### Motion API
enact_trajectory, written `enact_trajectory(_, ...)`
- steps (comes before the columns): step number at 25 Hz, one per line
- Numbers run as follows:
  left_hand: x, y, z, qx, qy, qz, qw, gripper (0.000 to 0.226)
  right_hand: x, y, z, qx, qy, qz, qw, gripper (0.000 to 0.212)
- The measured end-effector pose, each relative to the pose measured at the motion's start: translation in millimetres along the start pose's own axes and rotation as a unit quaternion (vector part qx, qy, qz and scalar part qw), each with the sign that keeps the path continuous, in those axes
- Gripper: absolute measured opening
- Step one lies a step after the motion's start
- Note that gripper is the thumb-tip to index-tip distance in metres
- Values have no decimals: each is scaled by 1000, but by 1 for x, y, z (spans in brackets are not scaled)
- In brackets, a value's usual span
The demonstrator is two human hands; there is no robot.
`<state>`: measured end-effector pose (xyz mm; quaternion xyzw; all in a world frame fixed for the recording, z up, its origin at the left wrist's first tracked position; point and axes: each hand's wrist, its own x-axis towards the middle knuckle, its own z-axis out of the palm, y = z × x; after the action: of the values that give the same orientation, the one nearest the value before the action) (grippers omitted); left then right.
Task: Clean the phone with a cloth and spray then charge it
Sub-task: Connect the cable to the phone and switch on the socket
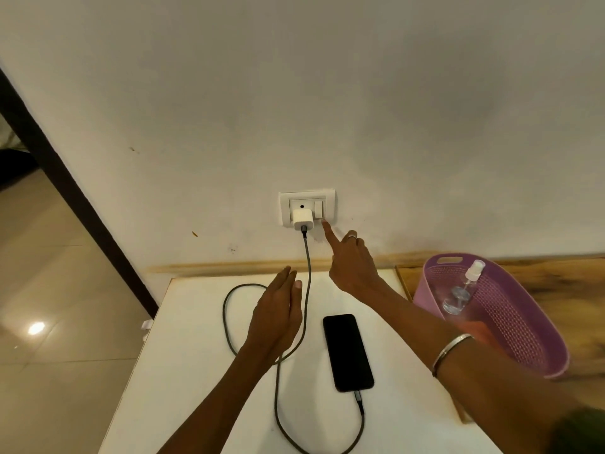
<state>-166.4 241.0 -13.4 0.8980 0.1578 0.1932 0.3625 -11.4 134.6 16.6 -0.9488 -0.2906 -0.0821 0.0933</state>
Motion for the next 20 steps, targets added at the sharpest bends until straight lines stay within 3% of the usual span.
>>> enact_trajectory(4, 5, -4, 5, 22, -27, -14, 999, 50, 18, -7, 10, -32, -3, -3, 999, 98)
enact_trajectory(10, 13, -12, 3, 33, -34, -19, 999, 50, 32, 0, 19, -44, -41, 19, 998, 93)
enact_trajectory(15, 9, -10, 5, 30, -43, -23, 998, 50, 26, 8, 12, 54, -59, 4, 997, 102)
enact_trajectory(20, -4, -9, 0, 38, -54, -19, 998, 50, -11, 34, -5, 106, -46, -17, 993, 95)
